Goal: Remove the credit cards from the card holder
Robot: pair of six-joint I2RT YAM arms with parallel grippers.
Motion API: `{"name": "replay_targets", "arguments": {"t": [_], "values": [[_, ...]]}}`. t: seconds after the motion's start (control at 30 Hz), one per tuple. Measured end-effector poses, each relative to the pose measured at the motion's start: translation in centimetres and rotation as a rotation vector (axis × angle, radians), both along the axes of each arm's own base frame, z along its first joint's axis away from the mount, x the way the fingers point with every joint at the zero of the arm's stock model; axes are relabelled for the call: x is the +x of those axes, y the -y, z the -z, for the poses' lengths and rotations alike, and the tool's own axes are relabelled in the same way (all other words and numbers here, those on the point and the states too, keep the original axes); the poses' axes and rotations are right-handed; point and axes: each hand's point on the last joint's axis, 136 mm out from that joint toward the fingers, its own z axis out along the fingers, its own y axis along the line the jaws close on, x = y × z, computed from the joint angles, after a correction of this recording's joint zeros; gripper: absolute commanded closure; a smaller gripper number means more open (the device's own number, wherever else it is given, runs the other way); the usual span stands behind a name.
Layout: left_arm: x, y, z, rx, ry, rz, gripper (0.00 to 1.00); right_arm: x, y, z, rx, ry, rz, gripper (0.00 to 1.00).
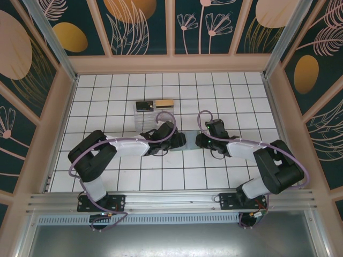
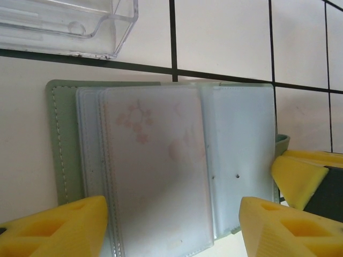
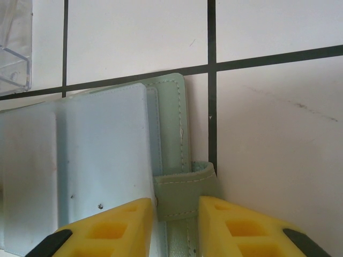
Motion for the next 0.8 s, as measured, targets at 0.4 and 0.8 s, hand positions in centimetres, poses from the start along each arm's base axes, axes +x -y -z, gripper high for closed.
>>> {"name": "replay_targets", "arguments": {"t": [0.4, 0.8], "values": [[0.0, 0.01, 0.15, 0.003, -0.002, 0.001, 0.34, 0.0, 0.0, 0.0, 0.0, 0.0, 0.0, 0.69], [0.14, 0.19, -0.45, -0.004, 0.013, 0.009, 0.34, -0.01, -0.01, 0.0, 0.0, 0.0, 0.0, 0.69]]}}
